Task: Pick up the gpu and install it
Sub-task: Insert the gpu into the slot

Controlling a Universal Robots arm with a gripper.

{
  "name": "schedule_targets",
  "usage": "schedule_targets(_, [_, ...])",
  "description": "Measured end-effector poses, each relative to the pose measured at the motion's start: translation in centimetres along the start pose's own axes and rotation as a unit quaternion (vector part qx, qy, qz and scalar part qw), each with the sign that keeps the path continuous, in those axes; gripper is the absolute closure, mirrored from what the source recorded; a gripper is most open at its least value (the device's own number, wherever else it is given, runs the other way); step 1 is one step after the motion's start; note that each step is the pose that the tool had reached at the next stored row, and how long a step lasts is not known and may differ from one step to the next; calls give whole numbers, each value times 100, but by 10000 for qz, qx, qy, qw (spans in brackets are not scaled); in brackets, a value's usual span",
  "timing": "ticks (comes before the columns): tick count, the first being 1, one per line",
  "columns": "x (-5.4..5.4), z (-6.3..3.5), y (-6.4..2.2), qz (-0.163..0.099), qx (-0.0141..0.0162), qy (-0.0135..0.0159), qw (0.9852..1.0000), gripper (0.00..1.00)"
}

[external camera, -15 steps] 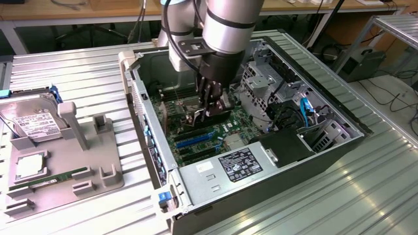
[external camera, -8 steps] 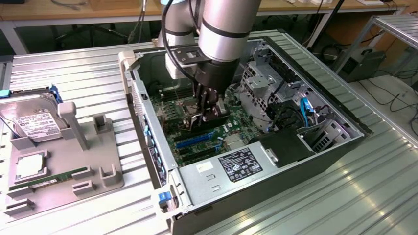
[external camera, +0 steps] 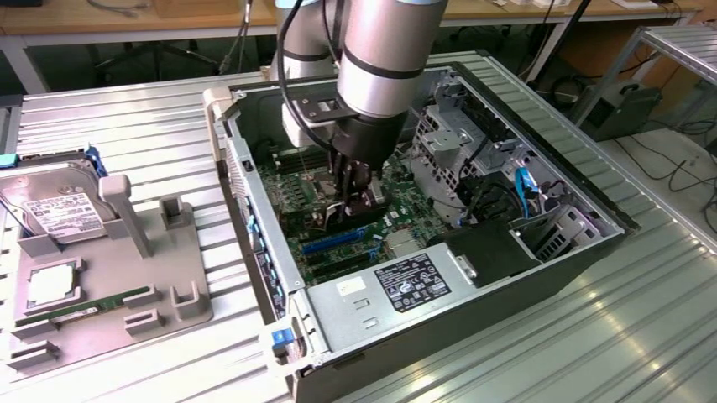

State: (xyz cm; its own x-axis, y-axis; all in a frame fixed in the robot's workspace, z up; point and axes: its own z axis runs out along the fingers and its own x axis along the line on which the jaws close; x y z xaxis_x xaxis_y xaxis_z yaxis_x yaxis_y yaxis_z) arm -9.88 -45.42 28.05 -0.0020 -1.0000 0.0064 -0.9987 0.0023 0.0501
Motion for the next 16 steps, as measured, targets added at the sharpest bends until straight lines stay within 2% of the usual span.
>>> schedule_targets(8, [17, 110, -1, 1, 17, 0, 10000, 74])
schedule_targets(16, [18, 129, 5, -4, 19, -3, 10000, 74])
